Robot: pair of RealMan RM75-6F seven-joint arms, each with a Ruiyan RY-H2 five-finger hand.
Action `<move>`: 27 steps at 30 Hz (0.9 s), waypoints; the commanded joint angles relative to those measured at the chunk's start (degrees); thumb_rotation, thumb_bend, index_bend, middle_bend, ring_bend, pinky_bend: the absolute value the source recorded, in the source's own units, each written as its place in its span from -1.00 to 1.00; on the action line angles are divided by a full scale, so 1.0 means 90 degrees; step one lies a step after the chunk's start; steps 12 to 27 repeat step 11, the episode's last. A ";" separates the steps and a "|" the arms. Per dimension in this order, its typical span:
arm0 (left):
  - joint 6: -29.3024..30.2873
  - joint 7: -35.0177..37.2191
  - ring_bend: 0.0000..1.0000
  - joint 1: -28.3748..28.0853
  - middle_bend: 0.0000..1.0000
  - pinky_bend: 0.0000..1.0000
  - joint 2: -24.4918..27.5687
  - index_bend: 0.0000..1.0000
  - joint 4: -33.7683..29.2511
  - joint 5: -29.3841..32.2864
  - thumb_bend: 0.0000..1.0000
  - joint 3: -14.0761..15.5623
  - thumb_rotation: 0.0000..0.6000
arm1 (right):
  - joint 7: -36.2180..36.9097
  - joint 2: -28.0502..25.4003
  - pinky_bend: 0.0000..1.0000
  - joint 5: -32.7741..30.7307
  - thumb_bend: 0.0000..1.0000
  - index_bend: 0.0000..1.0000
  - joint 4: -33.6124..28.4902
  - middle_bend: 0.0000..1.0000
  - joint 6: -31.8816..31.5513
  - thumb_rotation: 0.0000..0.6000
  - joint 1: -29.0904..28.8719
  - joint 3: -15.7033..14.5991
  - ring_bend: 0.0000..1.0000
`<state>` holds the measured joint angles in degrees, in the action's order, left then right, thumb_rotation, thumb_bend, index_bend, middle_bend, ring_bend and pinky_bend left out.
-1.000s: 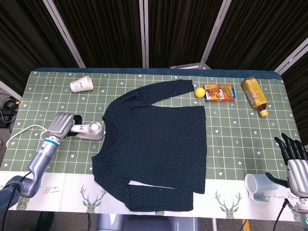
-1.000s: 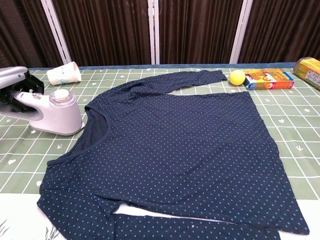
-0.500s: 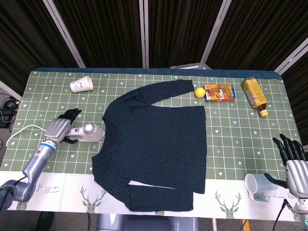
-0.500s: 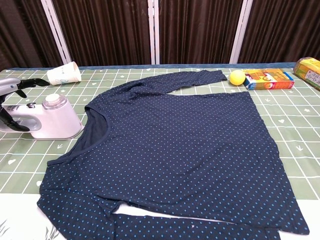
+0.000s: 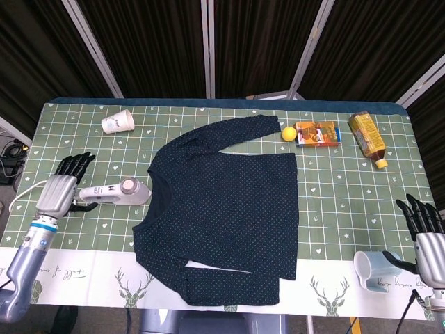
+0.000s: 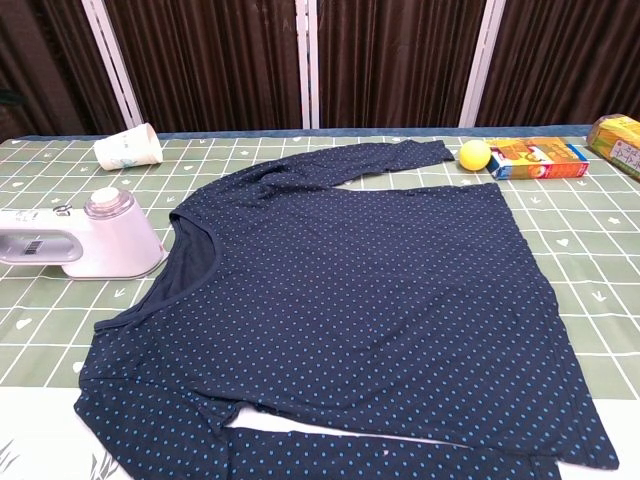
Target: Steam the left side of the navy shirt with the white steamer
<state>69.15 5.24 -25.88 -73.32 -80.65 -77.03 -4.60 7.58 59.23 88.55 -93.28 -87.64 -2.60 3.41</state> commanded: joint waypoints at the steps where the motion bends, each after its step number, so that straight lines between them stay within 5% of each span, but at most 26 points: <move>1: 0.0889 -0.0628 -1.00 0.0621 -1.00 -1.00 0.0689 -1.00 -0.1098 -0.0073 -1.00 0.0106 1.00 | 0.0024 -0.0012 -1.00 -0.0043 -1.00 -1.00 0.0024 -1.00 0.0040 1.00 -0.0006 0.0003 -1.00; 11: 0.2356 -0.1258 -1.00 0.1760 -1.00 -1.00 0.1234 -1.00 -0.2258 -0.0897 -1.00 0.0737 1.00 | 0.0117 -0.0171 -1.00 -0.0118 -1.00 -1.00 0.0026 -1.00 -0.0076 1.00 0.0088 0.0026 -1.00; 27: 0.2356 -0.1258 -1.00 0.1760 -1.00 -1.00 0.1234 -1.00 -0.2258 -0.0897 -1.00 0.0737 1.00 | 0.0117 -0.0171 -1.00 -0.0118 -1.00 -1.00 0.0026 -1.00 -0.0076 1.00 0.0088 0.0026 -1.00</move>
